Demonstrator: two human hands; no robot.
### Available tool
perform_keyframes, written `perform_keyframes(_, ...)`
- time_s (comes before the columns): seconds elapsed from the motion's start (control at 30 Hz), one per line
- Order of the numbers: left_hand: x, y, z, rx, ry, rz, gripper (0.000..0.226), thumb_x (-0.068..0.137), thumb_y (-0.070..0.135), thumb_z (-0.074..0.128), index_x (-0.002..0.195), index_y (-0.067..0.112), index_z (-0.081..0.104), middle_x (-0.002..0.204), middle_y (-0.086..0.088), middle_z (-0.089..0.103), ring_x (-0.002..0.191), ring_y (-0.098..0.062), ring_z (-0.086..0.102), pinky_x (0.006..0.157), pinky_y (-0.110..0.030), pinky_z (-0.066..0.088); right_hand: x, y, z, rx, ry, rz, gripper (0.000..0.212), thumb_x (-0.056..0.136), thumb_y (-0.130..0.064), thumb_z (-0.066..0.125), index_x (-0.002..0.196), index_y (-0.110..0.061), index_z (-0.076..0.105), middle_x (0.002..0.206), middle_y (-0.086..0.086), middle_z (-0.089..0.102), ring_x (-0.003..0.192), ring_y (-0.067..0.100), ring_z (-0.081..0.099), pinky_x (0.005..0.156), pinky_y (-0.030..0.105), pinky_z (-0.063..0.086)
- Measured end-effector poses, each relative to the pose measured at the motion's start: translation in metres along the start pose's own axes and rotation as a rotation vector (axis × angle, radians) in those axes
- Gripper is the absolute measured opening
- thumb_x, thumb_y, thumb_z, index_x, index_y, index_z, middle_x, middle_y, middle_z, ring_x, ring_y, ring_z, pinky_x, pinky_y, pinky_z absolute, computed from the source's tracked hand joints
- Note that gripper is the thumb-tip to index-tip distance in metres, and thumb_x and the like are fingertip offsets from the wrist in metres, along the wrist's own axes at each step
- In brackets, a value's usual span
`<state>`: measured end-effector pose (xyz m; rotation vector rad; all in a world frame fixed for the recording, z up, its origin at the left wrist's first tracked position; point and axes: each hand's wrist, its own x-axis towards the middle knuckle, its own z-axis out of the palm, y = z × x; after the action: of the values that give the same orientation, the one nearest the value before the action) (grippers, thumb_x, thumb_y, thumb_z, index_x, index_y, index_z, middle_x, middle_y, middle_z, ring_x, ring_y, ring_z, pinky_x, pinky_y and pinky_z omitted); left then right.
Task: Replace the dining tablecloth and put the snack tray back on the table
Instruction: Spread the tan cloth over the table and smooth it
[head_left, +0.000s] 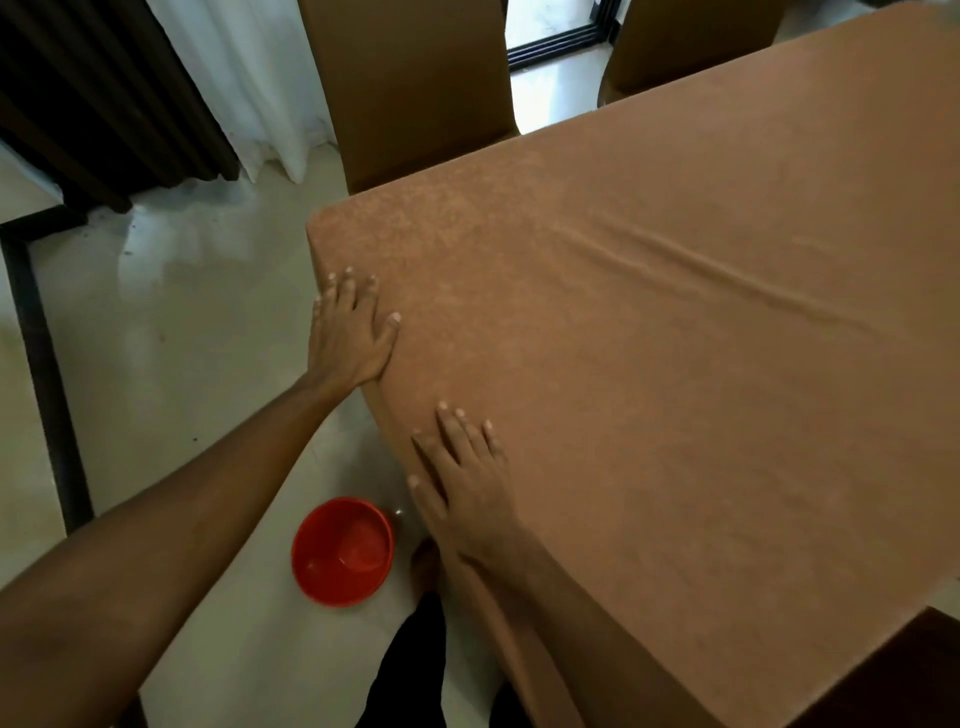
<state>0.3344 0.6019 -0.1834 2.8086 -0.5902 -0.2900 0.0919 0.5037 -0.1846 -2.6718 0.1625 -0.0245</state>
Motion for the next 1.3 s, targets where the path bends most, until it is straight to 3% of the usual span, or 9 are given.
perform_keyframes(0.17,-0.109,0.066,0.033,-0.048,0.001,0.141,0.063,0.101,0.046,0.043,0.154,0.013,0.033,0.163,-0.014,0.019,0.151,-0.033,0.012,0.122,-0.049,0.008,-0.065,0.064,-0.041,-0.020,0.150,0.272,0.046,0.100,-0.047,0.049,0.137,-0.022,0.058,0.160,0.010,0.037,0.146,0.032,0.034,0.120,0.055,0.022)
perform_keyframes(0.3,-0.190,0.117,0.067,-0.035,0.014,0.145,0.063,0.099,0.047,0.040,0.154,0.015,0.036,0.162,-0.014,0.023,0.151,-0.032,0.018,0.122,-0.050,0.010,-0.116,0.135,-0.073,-0.098,0.103,0.532,0.055,0.102,-0.052,0.042,0.148,-0.023,0.045,0.165,0.010,0.024,0.152,0.032,0.019,0.123,0.055,0.010)
perform_keyframes(0.47,-0.247,0.148,0.095,-0.001,0.085,0.071,0.062,0.100,0.048,0.037,0.153,0.014,0.036,0.160,-0.016,0.027,0.148,-0.034,0.022,0.121,-0.051,0.013,-0.218,0.144,-0.062,-0.170,-0.052,0.279,0.063,0.104,-0.061,0.024,0.160,-0.034,0.016,0.170,0.001,0.001,0.157,0.025,-0.001,0.124,0.054,-0.003)
perform_keyframes(0.63,-0.277,0.160,0.102,-0.009,0.070,-0.022,0.064,0.100,0.047,0.030,0.154,0.013,0.032,0.162,-0.017,0.023,0.150,-0.033,0.017,0.122,-0.049,0.010,-0.295,0.097,-0.031,-0.154,-0.122,0.112,0.065,0.103,-0.060,0.030,0.161,-0.032,0.017,0.170,0.002,0.004,0.156,0.026,0.004,0.123,0.056,0.008)
perform_keyframes(0.8,-0.299,0.189,0.103,0.011,0.081,0.111,0.057,0.093,0.039,0.038,0.143,0.015,0.048,0.156,-0.014,0.037,0.147,-0.033,0.025,0.119,-0.055,0.017,-0.301,0.077,-0.043,-0.082,-0.159,0.125,0.065,0.102,-0.060,0.031,0.160,-0.031,0.022,0.170,0.000,0.006,0.156,0.021,0.005,0.123,0.049,0.010)
perform_keyframes(0.97,-0.308,0.221,0.111,0.009,0.076,0.257,0.051,0.089,0.036,0.048,0.137,0.022,0.053,0.152,-0.009,0.042,0.143,-0.032,0.031,0.118,-0.054,0.021,-0.277,0.113,-0.084,-0.003,-0.082,0.238,0.054,0.102,-0.056,0.037,0.150,-0.030,0.043,0.159,0.000,0.036,0.139,0.023,0.037,0.110,0.046,0.031)
perform_keyframes(1.07,-0.313,0.228,0.111,0.034,0.125,0.251,0.037,0.083,0.037,0.051,0.117,0.025,0.055,0.129,-0.002,0.052,0.114,-0.028,0.048,0.095,-0.047,0.038,-0.256,0.146,-0.101,-0.041,0.011,0.358,0.047,0.102,-0.053,0.042,0.142,-0.028,0.049,0.149,0.002,0.041,0.131,0.023,0.041,0.108,0.049,0.034)
perform_keyframes(1.13,-0.318,0.226,0.109,0.040,0.142,0.237,0.033,0.079,0.038,0.053,0.109,0.026,0.053,0.116,0.001,0.050,0.098,-0.024,0.047,0.078,-0.041,0.034,-0.248,0.155,-0.102,-0.115,0.039,0.372,0.044,0.101,-0.053,0.043,0.137,-0.029,0.050,0.141,0.002,0.045,0.120,0.024,0.045,0.099,0.045,0.037)
perform_keyframes(1.3,-0.336,0.210,0.111,0.007,0.194,0.352,0.030,0.079,0.032,0.057,0.107,0.023,0.060,0.111,0.000,0.055,0.092,-0.024,0.049,0.075,-0.038,0.029,-0.258,0.147,-0.085,-0.145,0.066,0.400,0.038,0.101,-0.054,0.040,0.123,-0.027,0.054,0.123,0.002,0.049,0.106,0.022,0.046,0.090,0.044,0.039)
